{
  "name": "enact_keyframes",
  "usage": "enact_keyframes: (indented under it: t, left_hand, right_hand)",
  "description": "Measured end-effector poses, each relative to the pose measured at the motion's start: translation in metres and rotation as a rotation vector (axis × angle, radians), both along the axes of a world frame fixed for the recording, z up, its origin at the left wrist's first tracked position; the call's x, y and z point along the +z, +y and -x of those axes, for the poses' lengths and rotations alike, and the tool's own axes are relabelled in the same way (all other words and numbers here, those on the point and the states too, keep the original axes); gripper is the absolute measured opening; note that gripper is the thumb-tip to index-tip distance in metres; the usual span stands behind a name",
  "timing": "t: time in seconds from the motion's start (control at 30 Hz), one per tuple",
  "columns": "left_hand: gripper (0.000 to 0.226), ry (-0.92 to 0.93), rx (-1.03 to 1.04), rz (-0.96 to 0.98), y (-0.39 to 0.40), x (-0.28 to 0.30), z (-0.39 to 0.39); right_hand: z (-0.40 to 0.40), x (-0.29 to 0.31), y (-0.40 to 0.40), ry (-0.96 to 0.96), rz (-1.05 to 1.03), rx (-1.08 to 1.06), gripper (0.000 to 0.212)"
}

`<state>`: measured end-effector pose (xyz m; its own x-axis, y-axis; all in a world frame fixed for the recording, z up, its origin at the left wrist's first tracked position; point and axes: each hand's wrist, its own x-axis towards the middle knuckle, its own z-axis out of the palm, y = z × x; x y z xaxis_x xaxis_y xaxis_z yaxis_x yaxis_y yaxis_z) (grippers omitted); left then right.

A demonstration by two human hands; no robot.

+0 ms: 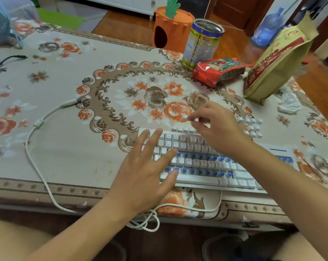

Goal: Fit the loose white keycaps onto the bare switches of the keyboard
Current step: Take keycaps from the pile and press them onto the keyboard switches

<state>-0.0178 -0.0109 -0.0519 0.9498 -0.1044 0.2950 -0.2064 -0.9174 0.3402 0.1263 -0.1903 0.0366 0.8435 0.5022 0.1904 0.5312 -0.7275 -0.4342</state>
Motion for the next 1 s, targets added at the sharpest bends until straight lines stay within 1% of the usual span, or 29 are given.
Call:
enact_keyframes:
  t: [0.17,0.23,0.33,0.43,0.57,0.67,0.73,0.87,1.0]
  left_hand:
    - [0.051,-0.038,0.029,0.065,0.009,-0.004,0.009]
    - [0.051,-0.055,0.048,0.091,0.012,-0.006,0.011]
    - [0.05,-0.07,0.067,0.124,0.013,-0.006,0.013]
    - [0.05,-0.102,0.055,0.112,0.011,-0.005,0.012]
    - [0.055,-0.134,-0.006,-0.047,0.01,-0.006,0.01]
    - [0.06,-0.144,-0.095,-0.149,0.007,-0.005,0.009]
    - [0.063,-0.151,-0.114,-0.191,0.007,-0.004,0.008]
    - [0.065,-0.158,-0.114,-0.251,0.004,-0.002,0.005]
    - [0.062,-0.148,-0.079,-0.257,0.002,0.001,0.003]
  right_hand:
    - [0.038,-0.001,-0.022,0.18,-0.146,0.004,0.026]
    - [0.048,-0.009,-0.021,0.191,-0.15,0.031,0.024]
    - [0.058,-0.022,-0.016,0.102,-0.057,0.057,0.013]
    - [0.064,-0.033,-0.012,-0.005,-0.038,0.097,0.011]
    - [0.065,-0.041,-0.011,-0.095,-0.052,0.09,0.012]
    - [0.066,-0.044,-0.012,-0.133,-0.071,0.097,0.013]
    - [0.066,-0.045,-0.014,-0.141,-0.08,0.099,0.013]
    - [0.065,-0.045,-0.016,-0.151,-0.086,0.093,0.012]
    - [0.065,-0.046,-0.014,-0.153,-0.073,0.109,0.012]
